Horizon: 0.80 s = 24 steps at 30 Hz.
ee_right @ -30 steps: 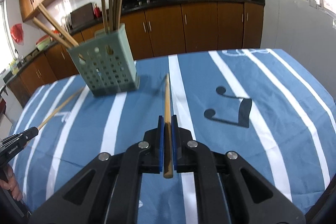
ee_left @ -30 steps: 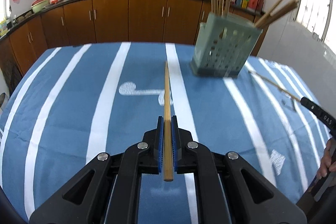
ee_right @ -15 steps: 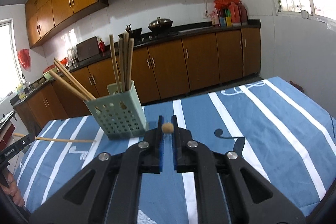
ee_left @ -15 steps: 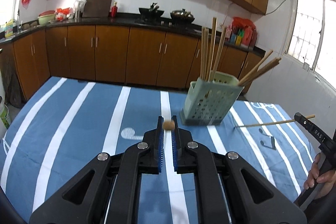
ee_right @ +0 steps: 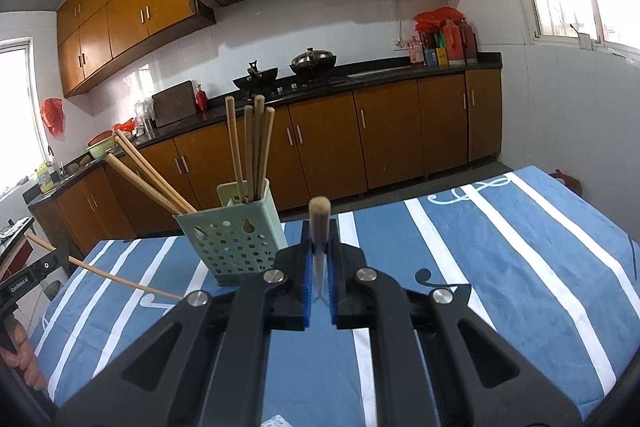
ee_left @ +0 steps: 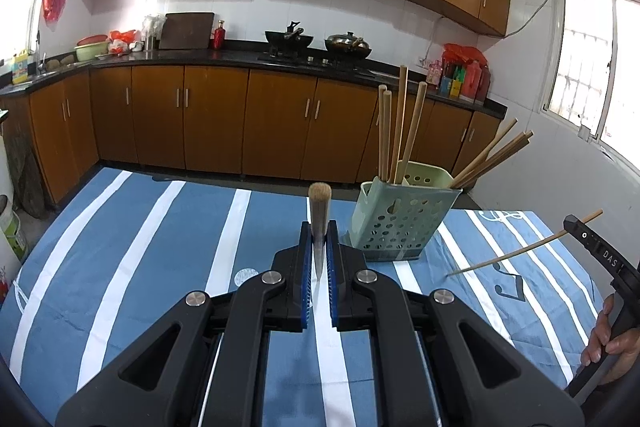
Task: Organize utensils
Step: 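Lift both held chopsticks upright over the green holder and lower them in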
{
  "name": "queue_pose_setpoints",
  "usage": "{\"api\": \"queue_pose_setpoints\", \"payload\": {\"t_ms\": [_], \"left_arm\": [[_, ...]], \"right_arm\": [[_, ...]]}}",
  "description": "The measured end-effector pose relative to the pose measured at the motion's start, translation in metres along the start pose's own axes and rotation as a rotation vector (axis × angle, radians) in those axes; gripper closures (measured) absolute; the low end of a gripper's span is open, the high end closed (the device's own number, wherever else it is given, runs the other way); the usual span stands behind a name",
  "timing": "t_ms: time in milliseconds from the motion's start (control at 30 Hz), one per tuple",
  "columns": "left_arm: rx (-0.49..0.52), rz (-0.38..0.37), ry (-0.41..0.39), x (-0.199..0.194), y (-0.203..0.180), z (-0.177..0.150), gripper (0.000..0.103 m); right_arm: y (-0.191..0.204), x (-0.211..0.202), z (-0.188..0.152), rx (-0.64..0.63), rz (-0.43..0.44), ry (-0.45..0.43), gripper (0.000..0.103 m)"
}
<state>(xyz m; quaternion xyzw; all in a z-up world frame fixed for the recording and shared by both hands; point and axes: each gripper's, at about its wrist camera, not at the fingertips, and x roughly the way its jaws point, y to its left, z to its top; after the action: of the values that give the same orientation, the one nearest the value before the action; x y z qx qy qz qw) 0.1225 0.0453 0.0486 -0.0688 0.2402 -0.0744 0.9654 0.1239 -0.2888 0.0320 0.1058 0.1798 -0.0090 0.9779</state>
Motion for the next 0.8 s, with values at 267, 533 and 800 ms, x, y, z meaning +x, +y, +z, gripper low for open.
{"api": "queue_pose_setpoints", "payload": {"t_ms": [267,533,800], "left_arm": [[0.027,-0.027,-0.025,-0.007,-0.009,0.013,0.096],[0.057,-0.106,-0.064,-0.020,-0.029,0.038,0.096],[0.064,-0.168,-0.183,-0.036,-0.060,0.077,0.096]], "right_arm": [[0.014,-0.010,0.023,-0.033,0.039,-0.030,0.095],[0.029,-0.036,0.064,0.004,0.162,-0.088,0.095],[0.054,-0.052,0.107,-0.014,0.199,-0.233,0.095]]}}
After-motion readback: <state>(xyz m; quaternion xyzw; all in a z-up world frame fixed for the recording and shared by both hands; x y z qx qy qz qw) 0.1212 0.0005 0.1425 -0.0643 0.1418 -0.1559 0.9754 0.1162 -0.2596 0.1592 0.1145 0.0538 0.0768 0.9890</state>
